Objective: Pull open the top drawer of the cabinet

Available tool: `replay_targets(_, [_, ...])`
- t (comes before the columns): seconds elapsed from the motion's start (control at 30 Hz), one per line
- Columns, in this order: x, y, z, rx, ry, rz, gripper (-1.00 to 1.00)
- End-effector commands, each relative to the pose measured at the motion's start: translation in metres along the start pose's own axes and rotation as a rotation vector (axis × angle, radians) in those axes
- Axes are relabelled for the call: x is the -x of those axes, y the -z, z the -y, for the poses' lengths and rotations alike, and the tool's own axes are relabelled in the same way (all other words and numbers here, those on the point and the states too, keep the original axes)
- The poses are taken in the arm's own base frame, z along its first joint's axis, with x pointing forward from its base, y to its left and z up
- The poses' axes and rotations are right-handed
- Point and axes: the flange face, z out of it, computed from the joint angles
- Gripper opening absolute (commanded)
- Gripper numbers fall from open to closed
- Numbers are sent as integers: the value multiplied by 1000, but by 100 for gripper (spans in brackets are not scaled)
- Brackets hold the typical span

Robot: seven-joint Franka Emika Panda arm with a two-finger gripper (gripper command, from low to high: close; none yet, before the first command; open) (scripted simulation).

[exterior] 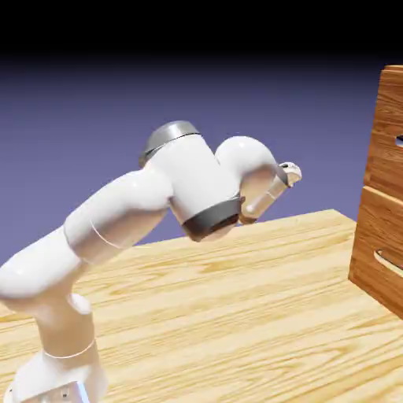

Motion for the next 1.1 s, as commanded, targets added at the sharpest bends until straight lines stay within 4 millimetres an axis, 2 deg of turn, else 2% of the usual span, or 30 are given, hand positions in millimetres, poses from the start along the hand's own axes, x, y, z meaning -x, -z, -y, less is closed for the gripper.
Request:
replay_targets(0.0, [8,2,8,-6,43,29,0])
replay_targets(0.13, [37,13,48,-58,206,144,0])
replay_targets(0.3, [70,35,112,-187,393,267,0])
replay_targets(0.47, [92,65,192,-377,561,344,0])
replay_targets(0.63, [98,106,284,-612,704,351,0])
replay_targets(0.7, [98,106,285,-615,705,350,0])
replay_targets(0.97, [123,68,305,-615,705,350,0])
replay_targets(1.0, [123,68,305,-615,705,350,-100])
replay_targets(1.07, [120,72,303,-615,705,350,-100])
